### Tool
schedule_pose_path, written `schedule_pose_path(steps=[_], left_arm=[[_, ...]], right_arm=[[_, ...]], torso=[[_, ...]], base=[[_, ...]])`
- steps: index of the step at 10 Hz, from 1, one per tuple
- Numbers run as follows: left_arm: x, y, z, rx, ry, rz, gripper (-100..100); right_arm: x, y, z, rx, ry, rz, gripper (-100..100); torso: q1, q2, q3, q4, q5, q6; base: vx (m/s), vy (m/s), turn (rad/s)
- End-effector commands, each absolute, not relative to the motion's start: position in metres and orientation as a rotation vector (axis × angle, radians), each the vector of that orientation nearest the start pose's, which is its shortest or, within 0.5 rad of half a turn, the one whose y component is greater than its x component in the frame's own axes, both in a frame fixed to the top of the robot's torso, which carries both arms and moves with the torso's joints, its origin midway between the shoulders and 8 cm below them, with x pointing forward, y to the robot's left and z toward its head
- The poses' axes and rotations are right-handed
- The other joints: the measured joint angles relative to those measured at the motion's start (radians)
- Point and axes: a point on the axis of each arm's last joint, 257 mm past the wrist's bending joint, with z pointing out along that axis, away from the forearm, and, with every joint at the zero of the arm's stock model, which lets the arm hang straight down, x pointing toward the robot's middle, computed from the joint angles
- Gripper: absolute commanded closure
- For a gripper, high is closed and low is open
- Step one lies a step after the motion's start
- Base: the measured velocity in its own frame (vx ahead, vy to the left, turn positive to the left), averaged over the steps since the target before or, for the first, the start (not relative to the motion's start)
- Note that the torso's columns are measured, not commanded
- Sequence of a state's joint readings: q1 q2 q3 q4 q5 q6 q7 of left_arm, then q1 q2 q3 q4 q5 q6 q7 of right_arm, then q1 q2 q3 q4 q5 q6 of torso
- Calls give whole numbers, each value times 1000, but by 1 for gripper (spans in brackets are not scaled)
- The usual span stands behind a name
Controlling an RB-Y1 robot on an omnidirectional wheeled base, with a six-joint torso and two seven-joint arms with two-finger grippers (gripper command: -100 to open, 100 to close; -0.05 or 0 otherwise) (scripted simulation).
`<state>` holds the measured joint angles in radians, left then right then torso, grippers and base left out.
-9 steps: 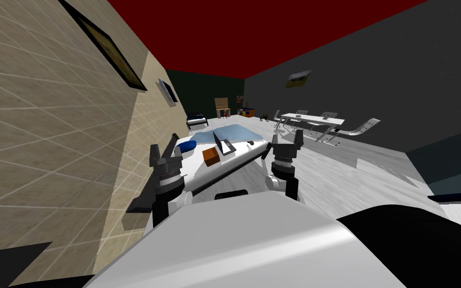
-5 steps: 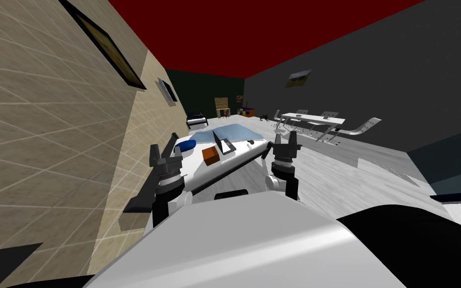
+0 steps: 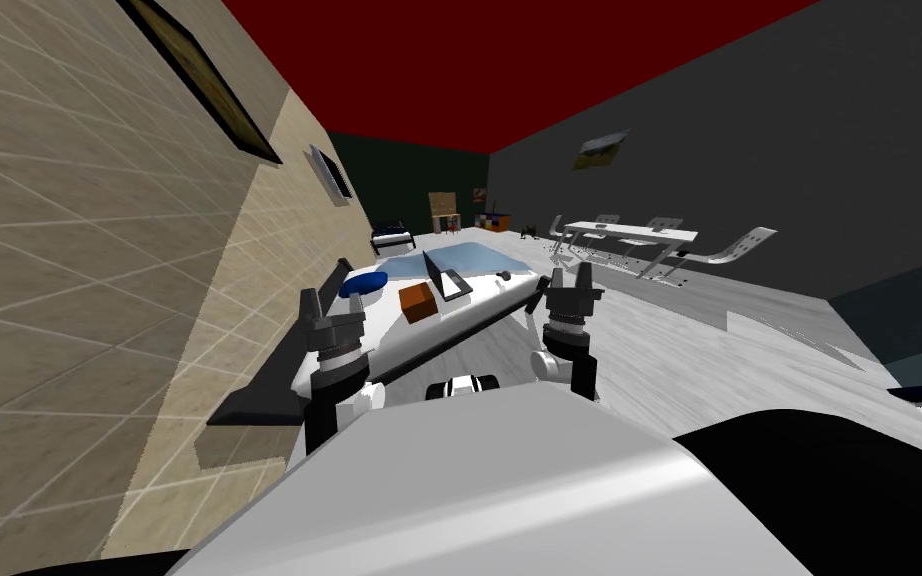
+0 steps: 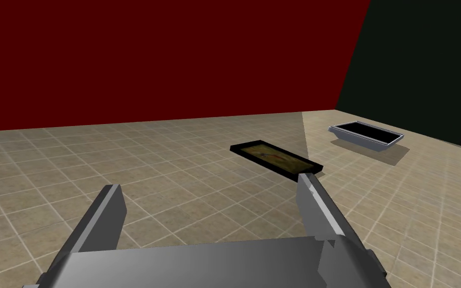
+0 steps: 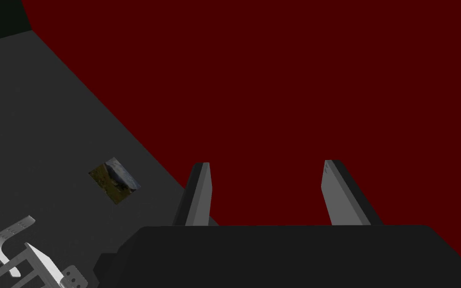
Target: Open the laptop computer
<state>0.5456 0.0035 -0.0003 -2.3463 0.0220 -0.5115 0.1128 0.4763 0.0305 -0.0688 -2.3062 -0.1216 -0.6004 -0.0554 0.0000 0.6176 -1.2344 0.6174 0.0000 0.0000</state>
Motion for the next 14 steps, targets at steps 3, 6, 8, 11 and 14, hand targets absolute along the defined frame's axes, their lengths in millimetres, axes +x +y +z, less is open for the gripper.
schedule_pose_path(steps=[3, 6, 8, 11, 14], left_arm=[[334, 282, 34, -669, 615, -1421, -100], [352, 295, 18, -712, 669, -1419, -100], [361, 306, 10, -748, 685, -1415, -100], [380, 332, -7, -839, 697, -1408, -100], [393, 354, -21, -919, 690, -1402, -100]], right_arm=[[312, -313, 61, 636, 388, 1395, 0], [312, -313, 61, 636, 388, 1395, 0], [312, -313, 61, 636, 388, 1395, 0], [312, -313, 61, 636, 388, 1395, 0], [312, -313, 61, 636, 388, 1395, 0]], torso=[[-1, 116, -237, 116, 0, 0], [-2, 118, -243, 120, -1, 0], [-1, 120, -242, 120, 0, 0], [-1, 121, -241, 121, 0, 0], [1, 121, -241, 121, 0, 0]], base=[[20, -32, -8], [64, -88, -18], [78, -107, -17], [81, -121, -26], [80, -116, -19]])
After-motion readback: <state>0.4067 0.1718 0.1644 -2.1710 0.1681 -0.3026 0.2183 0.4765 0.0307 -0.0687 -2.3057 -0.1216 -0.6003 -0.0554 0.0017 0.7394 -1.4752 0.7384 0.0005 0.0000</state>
